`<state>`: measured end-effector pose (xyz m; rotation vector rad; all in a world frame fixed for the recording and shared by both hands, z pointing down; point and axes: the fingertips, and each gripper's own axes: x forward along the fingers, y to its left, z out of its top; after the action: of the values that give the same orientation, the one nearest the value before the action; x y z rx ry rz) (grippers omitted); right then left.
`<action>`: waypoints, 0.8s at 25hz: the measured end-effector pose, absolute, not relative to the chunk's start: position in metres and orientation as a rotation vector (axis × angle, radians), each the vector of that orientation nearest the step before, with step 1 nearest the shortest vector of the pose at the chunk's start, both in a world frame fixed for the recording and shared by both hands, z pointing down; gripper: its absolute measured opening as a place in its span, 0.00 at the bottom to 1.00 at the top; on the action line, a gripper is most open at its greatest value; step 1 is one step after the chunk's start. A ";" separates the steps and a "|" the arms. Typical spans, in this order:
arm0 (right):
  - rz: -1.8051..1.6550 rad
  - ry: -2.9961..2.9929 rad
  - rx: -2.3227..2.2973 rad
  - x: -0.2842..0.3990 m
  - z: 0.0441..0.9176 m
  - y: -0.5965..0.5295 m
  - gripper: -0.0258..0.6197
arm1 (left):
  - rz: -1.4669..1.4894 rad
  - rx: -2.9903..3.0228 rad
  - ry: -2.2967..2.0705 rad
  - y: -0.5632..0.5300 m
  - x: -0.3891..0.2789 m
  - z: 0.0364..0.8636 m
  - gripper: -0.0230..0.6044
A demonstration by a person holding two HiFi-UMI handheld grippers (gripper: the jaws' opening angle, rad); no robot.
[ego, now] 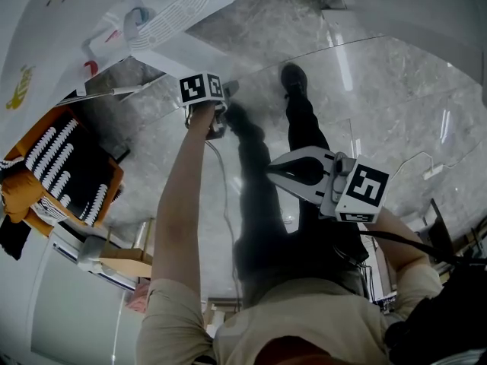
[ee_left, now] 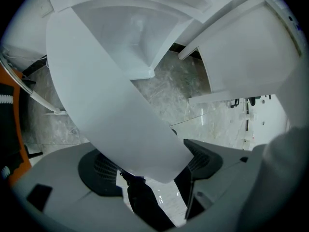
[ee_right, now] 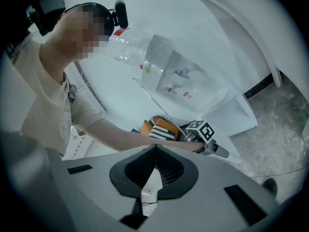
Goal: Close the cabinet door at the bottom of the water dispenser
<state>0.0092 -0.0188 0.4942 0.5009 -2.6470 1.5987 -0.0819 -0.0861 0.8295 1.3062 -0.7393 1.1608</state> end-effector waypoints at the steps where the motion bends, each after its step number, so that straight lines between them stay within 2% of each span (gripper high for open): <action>1: 1.602 -2.645 0.497 0.009 0.494 -0.017 0.06 | 1.157 1.307 -0.731 -0.086 -0.081 0.829 0.60; 14: 1.595 -2.633 0.507 0.013 0.497 -0.018 0.06 | 1.123 1.355 -0.639 -0.090 -0.068 0.823 0.61; 20: 1.596 -2.627 0.510 0.014 0.498 -0.018 0.06 | 1.203 1.490 -0.555 -0.092 -0.052 0.814 0.61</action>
<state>0.0142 -0.0183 0.4984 0.5098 -2.6275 1.5962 -0.0516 -0.0916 0.8140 1.4900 -0.5546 1.2030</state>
